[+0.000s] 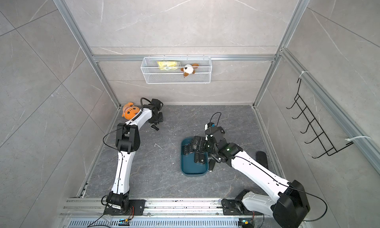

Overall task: Place the car key into the storage box
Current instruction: Pick up the car key from the center of the board.

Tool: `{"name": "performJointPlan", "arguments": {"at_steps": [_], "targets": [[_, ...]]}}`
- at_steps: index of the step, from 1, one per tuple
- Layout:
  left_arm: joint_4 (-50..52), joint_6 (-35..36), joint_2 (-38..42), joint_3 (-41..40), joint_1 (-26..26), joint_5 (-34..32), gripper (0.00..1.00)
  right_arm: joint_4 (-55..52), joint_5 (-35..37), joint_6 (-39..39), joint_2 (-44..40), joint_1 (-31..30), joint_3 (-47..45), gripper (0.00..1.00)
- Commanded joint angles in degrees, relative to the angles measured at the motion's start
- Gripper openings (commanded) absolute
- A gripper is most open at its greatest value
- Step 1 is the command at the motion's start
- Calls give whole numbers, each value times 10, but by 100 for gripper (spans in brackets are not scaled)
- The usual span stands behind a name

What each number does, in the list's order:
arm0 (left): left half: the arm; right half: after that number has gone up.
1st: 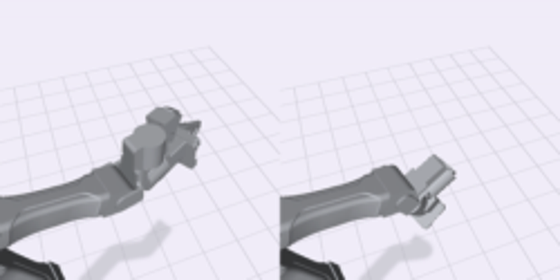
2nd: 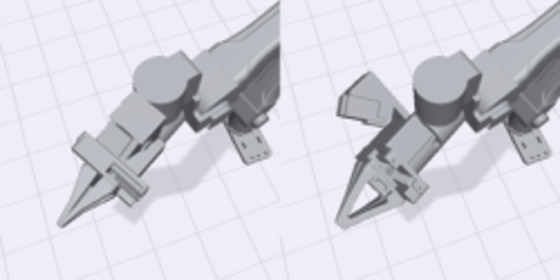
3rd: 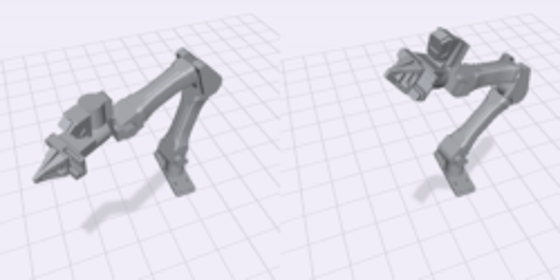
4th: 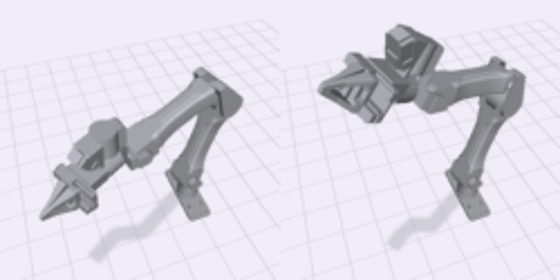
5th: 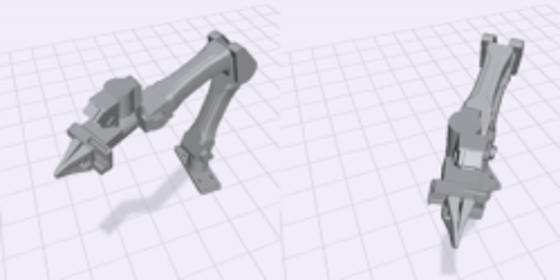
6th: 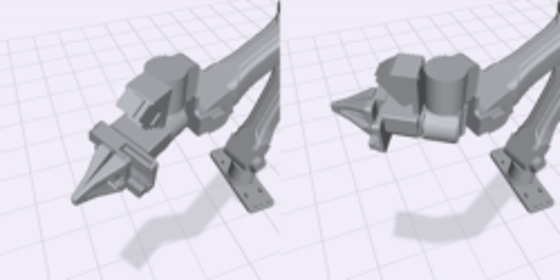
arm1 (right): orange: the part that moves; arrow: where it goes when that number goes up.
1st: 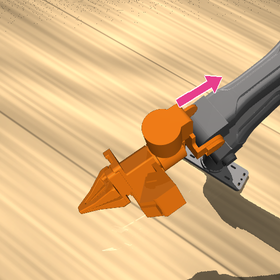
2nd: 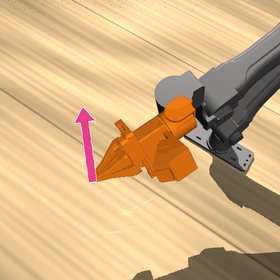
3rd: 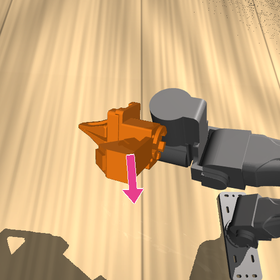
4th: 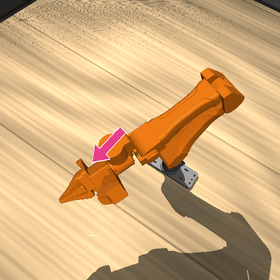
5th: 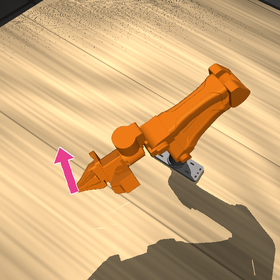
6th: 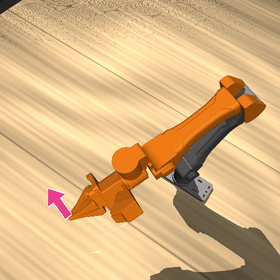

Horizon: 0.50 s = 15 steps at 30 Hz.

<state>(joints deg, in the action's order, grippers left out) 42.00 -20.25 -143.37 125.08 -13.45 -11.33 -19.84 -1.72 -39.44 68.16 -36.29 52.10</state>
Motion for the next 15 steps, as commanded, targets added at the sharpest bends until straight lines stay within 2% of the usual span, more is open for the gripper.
{"name": "performJointPlan", "arguments": {"at_steps": [1, 2, 10, 15], "targets": [[28, 14, -7, 16, 1, 7, 41, -12, 10, -10, 5, 3, 13, 99], [28, 12, -5, 16, 1, 10, 38, -12, 10, -10, 6, 3, 13, 99], [27, -17, 42, -7, -1, 42, 37, -12, 6, -6, 8, 3, 13, 99], [-4, -47, 119, -69, -6, 67, 37, -7, 2, -5, 6, 3, 5, 99]]}}
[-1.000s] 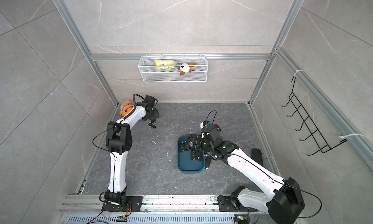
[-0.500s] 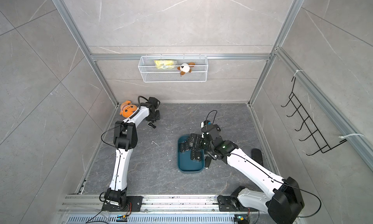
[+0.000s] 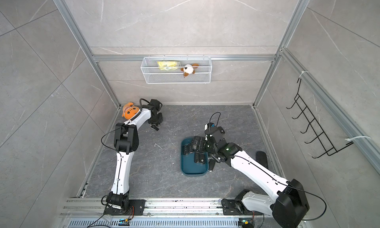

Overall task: Place the car key into the storage box
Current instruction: Pick up the car key from the center of the board.

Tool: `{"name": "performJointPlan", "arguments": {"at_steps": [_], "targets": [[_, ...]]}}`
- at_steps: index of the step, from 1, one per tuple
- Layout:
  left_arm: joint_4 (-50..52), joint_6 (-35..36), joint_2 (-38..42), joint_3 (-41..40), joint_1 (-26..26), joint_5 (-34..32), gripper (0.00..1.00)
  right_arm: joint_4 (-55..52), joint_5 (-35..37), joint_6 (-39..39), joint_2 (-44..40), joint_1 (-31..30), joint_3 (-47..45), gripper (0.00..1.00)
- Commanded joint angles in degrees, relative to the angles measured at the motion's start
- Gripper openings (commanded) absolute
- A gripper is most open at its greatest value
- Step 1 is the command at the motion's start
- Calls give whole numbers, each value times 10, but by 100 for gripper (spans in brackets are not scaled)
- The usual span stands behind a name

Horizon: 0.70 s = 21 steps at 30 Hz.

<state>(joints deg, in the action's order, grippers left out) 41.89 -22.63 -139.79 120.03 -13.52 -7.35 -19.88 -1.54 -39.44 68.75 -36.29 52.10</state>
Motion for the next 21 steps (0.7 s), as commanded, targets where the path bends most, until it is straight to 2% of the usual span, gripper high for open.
{"name": "performJointPlan", "arguments": {"at_steps": [1, 12, 21], "targets": [[-6, -28, 93, -30, -7, 30, 37, -6, -1, -5, -1, 2, 4, 99], [-25, -86, 242, -178, -73, 26, 37, -10, -11, -1, -46, 3, -34, 99], [-34, -156, 344, -289, -179, -12, 37, -36, -21, 1, -106, 3, -71, 99]]}}
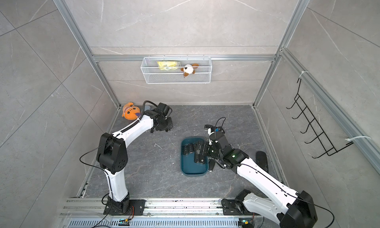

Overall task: Place the car key into the storage box
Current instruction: Pick up the car key from the center of the board, then place the car key in the storage box.

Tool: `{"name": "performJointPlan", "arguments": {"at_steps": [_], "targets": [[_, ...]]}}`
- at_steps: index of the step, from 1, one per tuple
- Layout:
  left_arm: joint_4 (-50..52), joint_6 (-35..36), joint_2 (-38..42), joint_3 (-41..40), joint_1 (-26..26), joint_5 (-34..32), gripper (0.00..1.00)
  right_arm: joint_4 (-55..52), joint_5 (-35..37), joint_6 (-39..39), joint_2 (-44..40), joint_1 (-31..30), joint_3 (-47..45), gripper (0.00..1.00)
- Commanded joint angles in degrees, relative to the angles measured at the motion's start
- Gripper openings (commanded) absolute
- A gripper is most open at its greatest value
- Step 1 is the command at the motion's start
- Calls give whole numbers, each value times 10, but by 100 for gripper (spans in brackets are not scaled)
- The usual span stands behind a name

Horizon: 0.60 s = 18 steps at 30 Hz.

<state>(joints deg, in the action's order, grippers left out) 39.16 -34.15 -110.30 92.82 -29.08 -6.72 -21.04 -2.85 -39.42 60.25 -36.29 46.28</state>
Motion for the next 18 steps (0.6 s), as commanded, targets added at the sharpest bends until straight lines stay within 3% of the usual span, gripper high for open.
{"name": "performJointPlan", "arguments": {"at_steps": [1, 18], "targets": [[-8, -49, 57, -25, -36, -23, 37, -28, -8, 2, -28, 3, -18, 99], [-37, -217, 106, -140, -243, -94, 37, -86, -27, 20, -124, 2, -70, 99]]}}
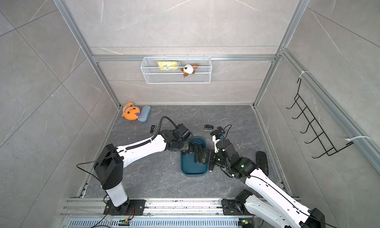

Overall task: Place the car key into the storage box
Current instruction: Place the car key in the storage box.

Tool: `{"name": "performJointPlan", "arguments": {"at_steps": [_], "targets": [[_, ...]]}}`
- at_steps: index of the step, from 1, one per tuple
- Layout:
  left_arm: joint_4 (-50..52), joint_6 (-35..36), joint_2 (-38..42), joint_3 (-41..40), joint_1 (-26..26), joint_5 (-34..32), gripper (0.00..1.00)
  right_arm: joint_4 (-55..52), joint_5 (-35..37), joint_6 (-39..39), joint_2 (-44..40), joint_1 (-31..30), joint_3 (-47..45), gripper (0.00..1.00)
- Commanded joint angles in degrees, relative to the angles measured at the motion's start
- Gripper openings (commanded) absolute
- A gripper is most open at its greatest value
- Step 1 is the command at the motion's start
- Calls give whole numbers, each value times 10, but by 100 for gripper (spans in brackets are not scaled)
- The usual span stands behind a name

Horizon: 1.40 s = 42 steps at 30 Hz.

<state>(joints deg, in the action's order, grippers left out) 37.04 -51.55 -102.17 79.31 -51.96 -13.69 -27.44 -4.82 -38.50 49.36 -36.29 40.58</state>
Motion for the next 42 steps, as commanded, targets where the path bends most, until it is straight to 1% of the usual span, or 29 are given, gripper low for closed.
{"name": "performJointPlan", "arguments": {"at_steps": [1, 4, 10, 22, 36, 40, 42], "targets": [[-21, -48, 23, -10, -21, -23, 37, -24, -7, 10, -19, 3, -14, 99], [-34, -61, 14, -21, -39, -15, 37, -29, -5, 9, -31, 3, -21, 99], [-46, -63, -24, -17, -61, 1, 37, -38, -1, 0, -52, 3, -32, 99], [-64, -56, -89, 5, -62, 19, 37, -62, 12, 0, -69, 3, -30, 99], [-63, -45, -119, 27, -60, 20, 39, -57, 12, -2, -60, 3, -30, 99], [-62, -44, -124, 29, -60, 23, 43, -56, 12, -2, -59, 3, -32, 99], [-64, -44, -126, 29, -60, 26, 48, -55, 12, -3, -59, 3, -32, 99]]}}
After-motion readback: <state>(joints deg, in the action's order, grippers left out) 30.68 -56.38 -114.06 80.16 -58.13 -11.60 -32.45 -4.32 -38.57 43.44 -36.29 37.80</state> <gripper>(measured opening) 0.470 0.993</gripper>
